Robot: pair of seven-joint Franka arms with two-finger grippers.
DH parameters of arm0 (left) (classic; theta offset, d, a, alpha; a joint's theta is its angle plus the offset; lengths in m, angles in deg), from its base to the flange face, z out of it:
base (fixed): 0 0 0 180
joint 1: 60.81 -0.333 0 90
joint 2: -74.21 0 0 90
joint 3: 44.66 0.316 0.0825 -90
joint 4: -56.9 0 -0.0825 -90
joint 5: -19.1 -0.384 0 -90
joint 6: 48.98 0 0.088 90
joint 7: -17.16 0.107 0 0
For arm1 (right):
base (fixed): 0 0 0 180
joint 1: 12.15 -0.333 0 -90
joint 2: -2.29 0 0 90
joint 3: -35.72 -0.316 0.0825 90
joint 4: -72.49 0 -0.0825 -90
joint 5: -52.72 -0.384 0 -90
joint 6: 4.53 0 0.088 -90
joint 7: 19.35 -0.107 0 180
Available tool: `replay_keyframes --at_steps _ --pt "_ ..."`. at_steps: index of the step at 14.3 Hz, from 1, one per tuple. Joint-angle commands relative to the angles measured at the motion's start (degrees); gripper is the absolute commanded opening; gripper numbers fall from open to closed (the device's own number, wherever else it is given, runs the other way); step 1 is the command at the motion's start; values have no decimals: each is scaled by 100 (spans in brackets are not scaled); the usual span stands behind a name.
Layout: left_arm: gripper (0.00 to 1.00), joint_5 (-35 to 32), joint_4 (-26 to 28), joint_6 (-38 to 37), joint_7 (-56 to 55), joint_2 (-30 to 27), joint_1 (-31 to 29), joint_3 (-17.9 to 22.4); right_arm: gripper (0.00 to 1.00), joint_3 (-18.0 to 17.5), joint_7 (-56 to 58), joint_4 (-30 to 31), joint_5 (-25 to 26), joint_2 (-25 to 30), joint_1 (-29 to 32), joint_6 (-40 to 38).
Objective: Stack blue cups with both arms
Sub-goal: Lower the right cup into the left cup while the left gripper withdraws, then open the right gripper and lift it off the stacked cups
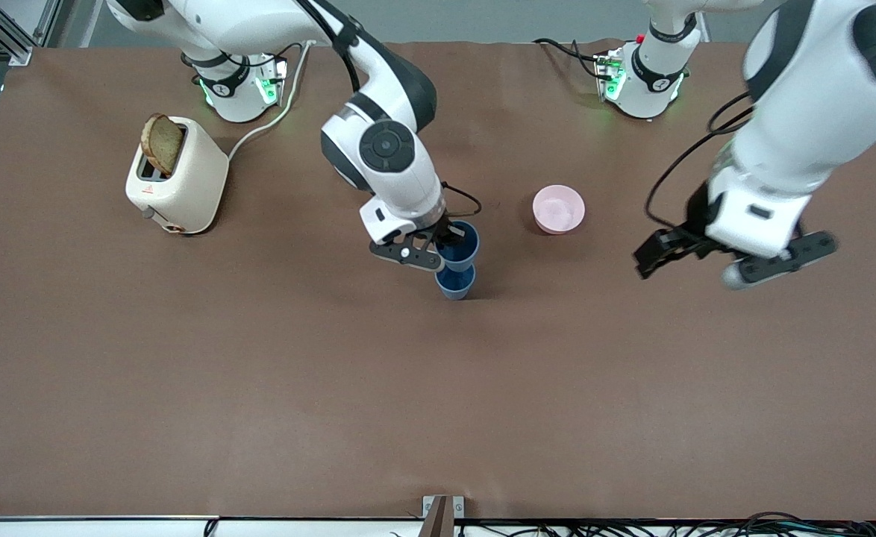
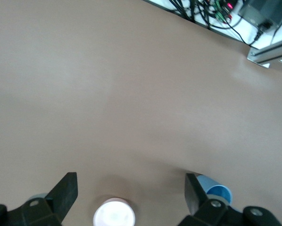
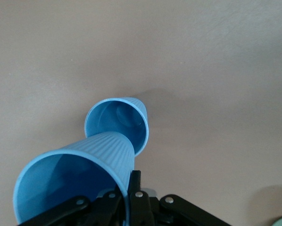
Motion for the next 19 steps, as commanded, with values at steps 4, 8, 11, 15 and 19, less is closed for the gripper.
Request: replay_keyframes --at_steps 4,8,11,15,19 --pt "100 -58 195 -702 1665 -823 -833 -22 1 54 -131 -301 144 -75 78 -30" --pt "100 21 265 -1045 3177 -1052 -1247 178 1 45 -131 -284 390 -93 52 -39" --pt "100 39 553 -1124 3628 -1324 -766 959 1 45 -104 -258 417 -102 34 -21" --pt "100 48 1311 -1072 3646 -1843 -316 1296 1 45 -104 -240 426 -146 -27 -39" --pt "100 56 1302 -1116 3734 -1835 -202 1305 2 45 -113 -214 540 -190 -45 -56"
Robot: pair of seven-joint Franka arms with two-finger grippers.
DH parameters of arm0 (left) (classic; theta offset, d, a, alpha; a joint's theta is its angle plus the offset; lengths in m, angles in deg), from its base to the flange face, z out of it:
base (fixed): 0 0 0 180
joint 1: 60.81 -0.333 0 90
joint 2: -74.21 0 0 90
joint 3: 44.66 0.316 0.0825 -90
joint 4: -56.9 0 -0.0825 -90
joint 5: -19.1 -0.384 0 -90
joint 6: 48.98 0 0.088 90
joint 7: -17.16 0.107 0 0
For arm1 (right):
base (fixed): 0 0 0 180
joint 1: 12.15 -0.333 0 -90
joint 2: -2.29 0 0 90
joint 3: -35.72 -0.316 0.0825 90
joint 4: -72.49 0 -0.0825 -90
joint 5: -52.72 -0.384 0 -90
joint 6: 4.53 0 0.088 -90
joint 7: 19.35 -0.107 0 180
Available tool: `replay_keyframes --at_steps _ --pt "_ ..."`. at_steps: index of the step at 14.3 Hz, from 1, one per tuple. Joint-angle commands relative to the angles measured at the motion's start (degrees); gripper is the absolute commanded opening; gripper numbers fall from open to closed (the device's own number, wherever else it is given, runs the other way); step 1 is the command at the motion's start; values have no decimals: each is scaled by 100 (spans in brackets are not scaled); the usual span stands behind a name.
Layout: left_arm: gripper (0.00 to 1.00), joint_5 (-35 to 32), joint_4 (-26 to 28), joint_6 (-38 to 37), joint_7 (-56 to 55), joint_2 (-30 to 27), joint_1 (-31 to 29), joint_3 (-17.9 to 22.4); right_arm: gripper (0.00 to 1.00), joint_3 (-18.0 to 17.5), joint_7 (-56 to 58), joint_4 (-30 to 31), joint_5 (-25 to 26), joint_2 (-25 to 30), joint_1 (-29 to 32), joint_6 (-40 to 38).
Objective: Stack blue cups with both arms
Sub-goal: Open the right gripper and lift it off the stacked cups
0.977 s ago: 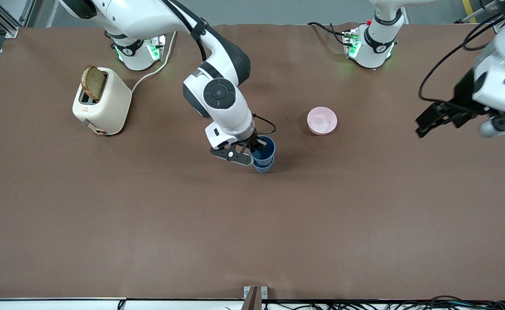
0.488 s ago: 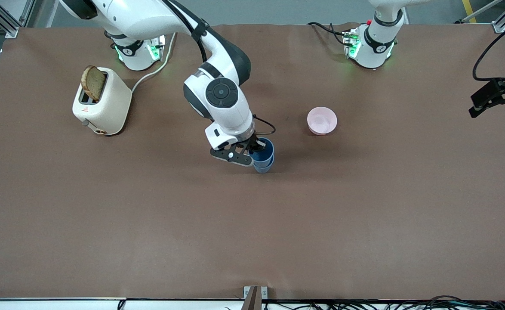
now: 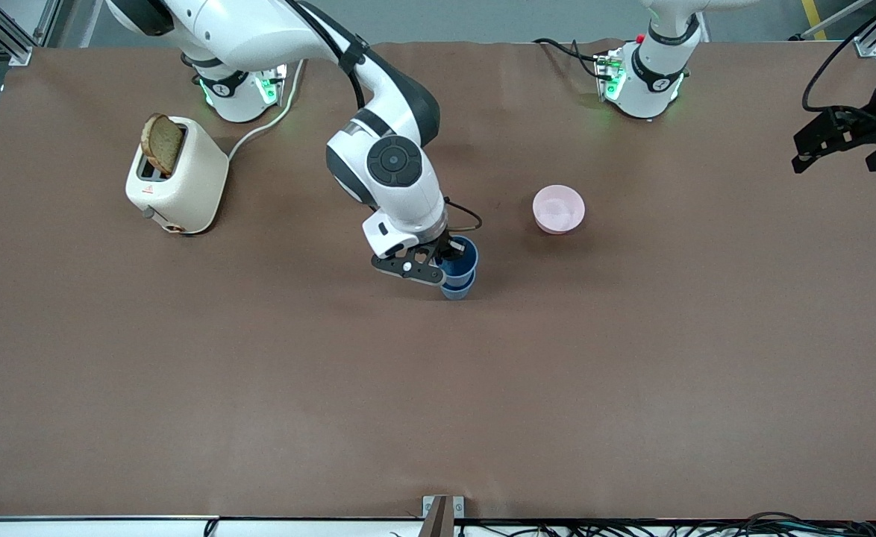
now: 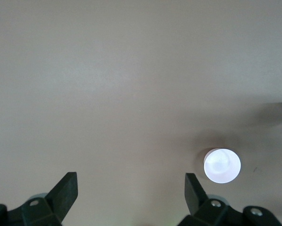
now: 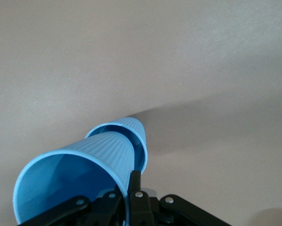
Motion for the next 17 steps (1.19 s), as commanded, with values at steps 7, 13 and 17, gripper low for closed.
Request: replay_keyframes --at_steps 7,13,17 --pt "100 23 102 -43 66 -104 124 54 100 -31 -148 6 281 -134 -201 12" --pt "100 23 32 -25 58 -51 132 45 100 -4 -104 -3 1352 645 358 -889" --pt "100 23 32 -8 49 -25 133 36 100 -57 1243 23 1363 1814 1894 -1965"
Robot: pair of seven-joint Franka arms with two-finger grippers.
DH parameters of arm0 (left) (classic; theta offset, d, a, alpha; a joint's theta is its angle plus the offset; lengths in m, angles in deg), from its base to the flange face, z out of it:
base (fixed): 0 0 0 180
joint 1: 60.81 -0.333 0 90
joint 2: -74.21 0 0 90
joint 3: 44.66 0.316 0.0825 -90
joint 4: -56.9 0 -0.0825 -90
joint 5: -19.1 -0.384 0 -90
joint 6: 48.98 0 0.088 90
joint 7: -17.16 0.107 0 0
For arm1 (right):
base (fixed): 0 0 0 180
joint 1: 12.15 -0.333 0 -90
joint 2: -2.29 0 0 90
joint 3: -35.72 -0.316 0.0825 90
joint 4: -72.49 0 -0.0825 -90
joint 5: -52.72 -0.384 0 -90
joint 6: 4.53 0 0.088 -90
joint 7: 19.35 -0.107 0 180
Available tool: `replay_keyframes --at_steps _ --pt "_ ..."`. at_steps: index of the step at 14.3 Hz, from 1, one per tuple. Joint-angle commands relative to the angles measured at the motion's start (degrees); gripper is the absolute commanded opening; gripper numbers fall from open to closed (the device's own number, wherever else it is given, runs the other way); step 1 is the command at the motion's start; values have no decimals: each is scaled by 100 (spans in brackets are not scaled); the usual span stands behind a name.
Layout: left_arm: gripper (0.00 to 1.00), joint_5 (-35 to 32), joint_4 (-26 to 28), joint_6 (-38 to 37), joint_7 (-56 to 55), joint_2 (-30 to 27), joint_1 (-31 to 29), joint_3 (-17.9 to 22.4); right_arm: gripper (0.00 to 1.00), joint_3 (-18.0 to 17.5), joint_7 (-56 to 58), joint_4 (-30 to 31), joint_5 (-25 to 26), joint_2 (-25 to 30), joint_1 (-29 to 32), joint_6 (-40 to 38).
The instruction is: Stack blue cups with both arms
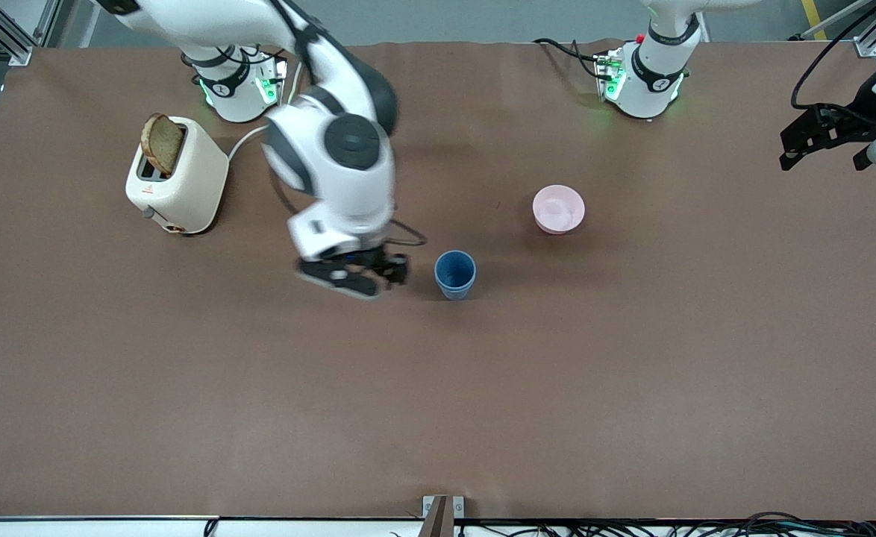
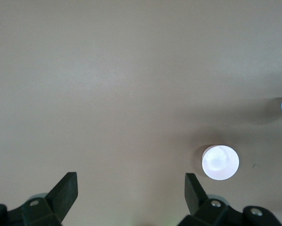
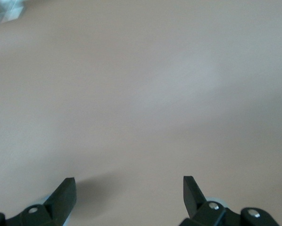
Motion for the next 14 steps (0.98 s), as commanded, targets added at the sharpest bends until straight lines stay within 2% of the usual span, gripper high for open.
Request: replay_keyframes --at_steps 1,3,4,6,8,10,14 --pt "100 23 -12 -6 33 -12 41 28 100 -167 1355 381 -131 1035 1289 -395" --pt "100 23 -12 12 -3 -3 41 19 100 -71 2479 627 -831 1668 2010 -607" --pt "100 32 -12 12 -3 -3 41 19 100 391 3138 758 -1253 1993 2075 -764" --pt "100 32 -21 29 -11 6 50 19 100 1498 3722 838 -1642 2338 1787 -1325" --pt "100 32 -21 90 -3 50 58 10 100 1941 4528 856 -1723 2444 1785 -1460" --pt "100 110 -65 108 -3 68 58 10 100 2100 5208 882 -1723 2445 1837 -1513" --pt "100 120 -74 135 -11 103 58 1 100 2057 5210 865 -1810 2409 1864 -1302"
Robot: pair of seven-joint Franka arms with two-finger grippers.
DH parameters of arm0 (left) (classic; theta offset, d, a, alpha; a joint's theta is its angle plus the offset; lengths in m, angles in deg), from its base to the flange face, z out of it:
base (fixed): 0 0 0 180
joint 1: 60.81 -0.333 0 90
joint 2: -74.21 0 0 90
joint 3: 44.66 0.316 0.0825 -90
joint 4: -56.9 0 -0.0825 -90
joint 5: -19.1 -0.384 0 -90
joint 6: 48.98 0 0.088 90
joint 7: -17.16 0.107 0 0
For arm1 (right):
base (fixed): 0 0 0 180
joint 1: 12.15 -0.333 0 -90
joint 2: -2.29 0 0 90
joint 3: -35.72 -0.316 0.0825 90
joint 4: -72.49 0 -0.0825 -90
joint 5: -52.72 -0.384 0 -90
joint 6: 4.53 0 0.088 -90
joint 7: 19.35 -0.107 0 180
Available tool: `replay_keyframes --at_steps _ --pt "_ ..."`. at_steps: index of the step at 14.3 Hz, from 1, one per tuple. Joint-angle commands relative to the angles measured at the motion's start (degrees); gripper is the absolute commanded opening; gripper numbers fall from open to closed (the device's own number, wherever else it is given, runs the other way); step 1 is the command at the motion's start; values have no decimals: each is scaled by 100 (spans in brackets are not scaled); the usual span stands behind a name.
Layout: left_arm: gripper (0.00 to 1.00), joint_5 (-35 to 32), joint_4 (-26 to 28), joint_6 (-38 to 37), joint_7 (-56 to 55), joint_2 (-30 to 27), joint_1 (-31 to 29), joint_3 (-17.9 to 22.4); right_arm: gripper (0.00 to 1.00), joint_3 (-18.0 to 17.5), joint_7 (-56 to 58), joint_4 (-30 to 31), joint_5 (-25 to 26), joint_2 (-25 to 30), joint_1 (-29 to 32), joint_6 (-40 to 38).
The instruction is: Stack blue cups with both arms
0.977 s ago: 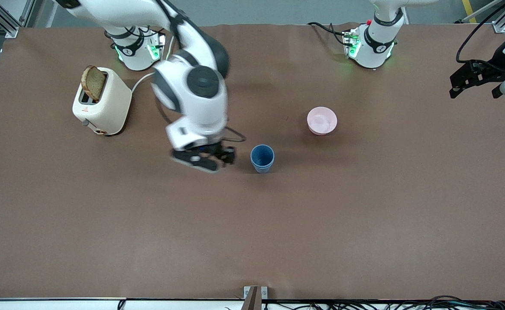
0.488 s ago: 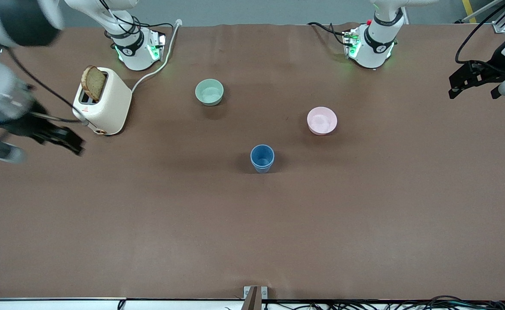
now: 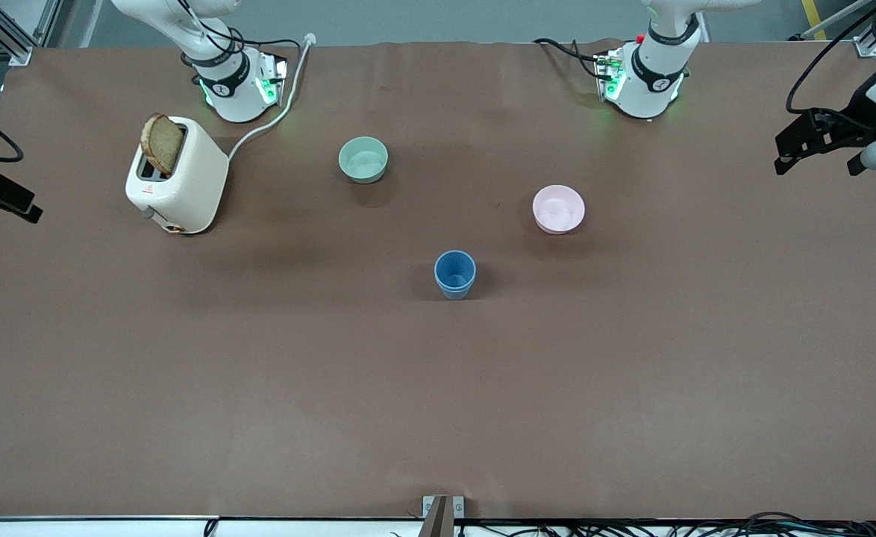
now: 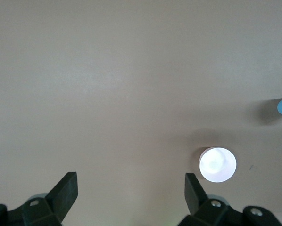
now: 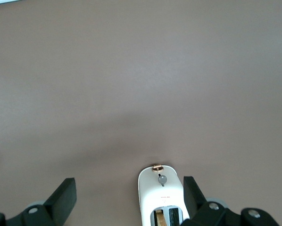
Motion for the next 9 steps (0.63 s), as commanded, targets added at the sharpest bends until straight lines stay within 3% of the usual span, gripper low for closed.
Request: replay_keyframes --at_steps 1,9 --pt "100 66 -85 44 -11 40 27 10 100 17 56 107 -241 85 -52 110" --pt "100 48 -295 -8 60 137 18 18 100 17 65 81 -242 94 -70 57"
